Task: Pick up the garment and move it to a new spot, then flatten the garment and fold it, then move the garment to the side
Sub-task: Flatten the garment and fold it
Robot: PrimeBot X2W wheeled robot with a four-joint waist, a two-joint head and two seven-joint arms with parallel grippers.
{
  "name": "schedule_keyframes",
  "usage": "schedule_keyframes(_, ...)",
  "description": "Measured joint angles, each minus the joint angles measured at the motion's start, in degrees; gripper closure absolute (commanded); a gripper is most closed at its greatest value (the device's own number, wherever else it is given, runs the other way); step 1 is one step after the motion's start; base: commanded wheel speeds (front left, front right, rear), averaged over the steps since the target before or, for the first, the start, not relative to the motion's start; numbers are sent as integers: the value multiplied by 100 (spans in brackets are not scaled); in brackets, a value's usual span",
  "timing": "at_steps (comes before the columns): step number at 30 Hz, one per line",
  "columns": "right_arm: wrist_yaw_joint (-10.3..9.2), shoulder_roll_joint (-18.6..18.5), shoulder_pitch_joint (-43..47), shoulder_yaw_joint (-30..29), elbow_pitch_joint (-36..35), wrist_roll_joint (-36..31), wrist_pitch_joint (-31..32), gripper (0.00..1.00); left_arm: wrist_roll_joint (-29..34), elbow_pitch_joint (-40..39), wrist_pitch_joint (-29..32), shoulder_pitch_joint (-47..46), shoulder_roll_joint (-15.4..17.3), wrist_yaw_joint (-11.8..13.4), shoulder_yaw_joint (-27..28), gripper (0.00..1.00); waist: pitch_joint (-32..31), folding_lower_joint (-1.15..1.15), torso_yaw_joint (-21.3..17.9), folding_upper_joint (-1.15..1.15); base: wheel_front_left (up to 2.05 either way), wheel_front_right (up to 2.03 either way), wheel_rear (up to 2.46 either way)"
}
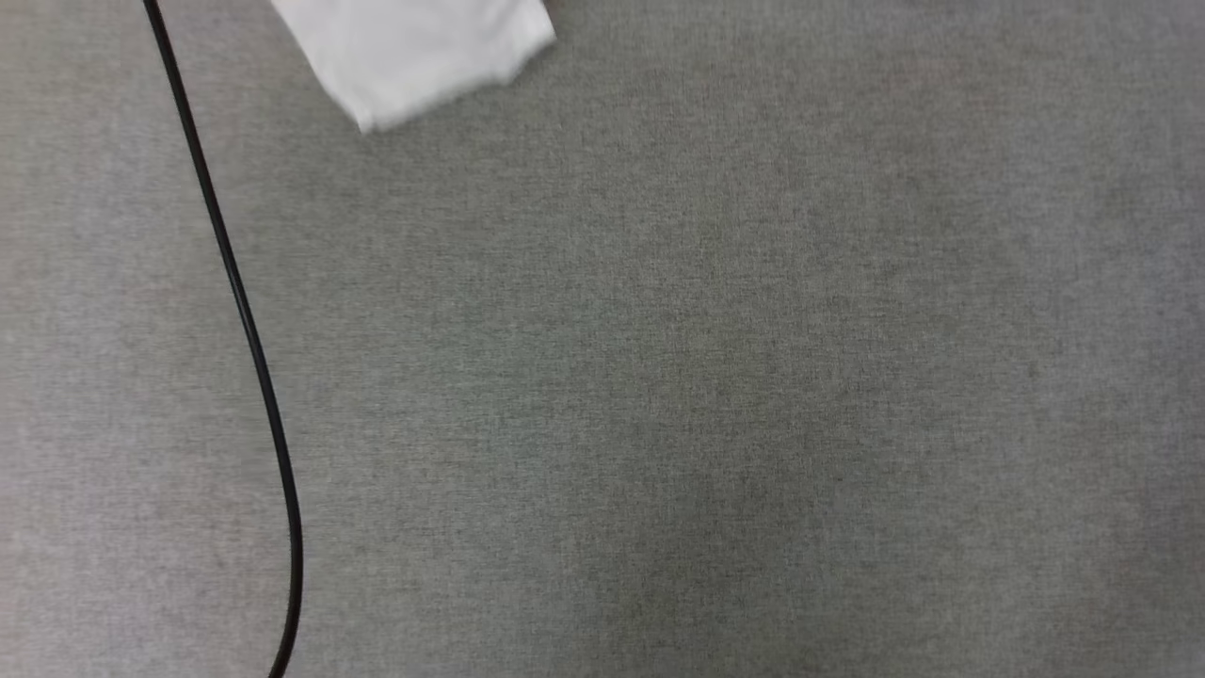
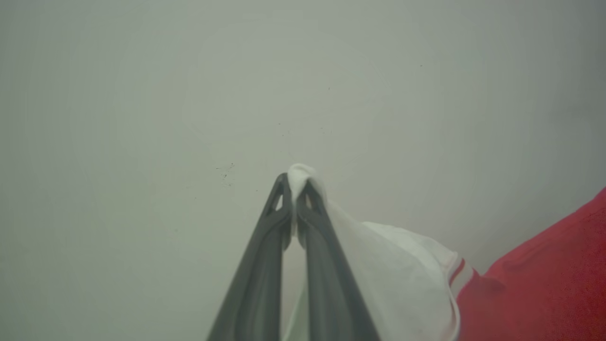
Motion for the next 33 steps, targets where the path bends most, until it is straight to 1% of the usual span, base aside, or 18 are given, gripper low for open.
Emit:
schedule_keyframes(6, 0, 42, -1000, 313, 626, -189, -350, 100, -24, 780, -207, -1027, -31, -49, -122, 100, 283, 0, -75, 0, 0, 0, 0)
schedule_keyframes(9, 0, 47, -1439, 465, 959, -236, -572, 100, -37, 1087, -337, -1400, -13, -60, -229, 100, 412, -1, -93, 0, 0, 0, 0)
schedule_keyframes(12, 0, 66, -1708, 631, 1314, -265, -761, 100, -87, 1365, -468, -1531, -29, -67, -328, 100, 544, 0, -95, 0, 0, 0, 0)
schedule_keyframes(17, 0, 149, -1836, 976, 1825, -168, -1037, 100, -269, 1731, -658, -1512, -13, -74, -508, 100, 741, 0, -71, 0, 0, 0, 0)
schedule_keyframes(20, 0, 183, -1761, 1200, 2078, 15, -1177, 100, -403, 1855, -832, -1334, 41, -73, -601, 100, 825, -1, -56, 0, 0, 0, 0)
schedule_keyframes(25, 0, 269, -1291, 1484, 2390, 359, -1534, 100, -621, 1906, -1061, -747, 111, -73, -750, 100, 798, -1, -50, 0, 0, 0, 0)
schedule_keyframes(30, 0, 380, -633, 1758, 2550, 792, -1831, 100, -826, 1739, -1196, 201, 119, -73, -851, 100, 673, -1, -11, 0, 0, 0, 0)
schedule_keyframes(33, 0, 420, -248, 1967, 2574, 970, -1950, 100, -832, 1539, -1254, 771, 168, 38, -827, 100, 580, -1, 2, 0, 0, 0, 0)
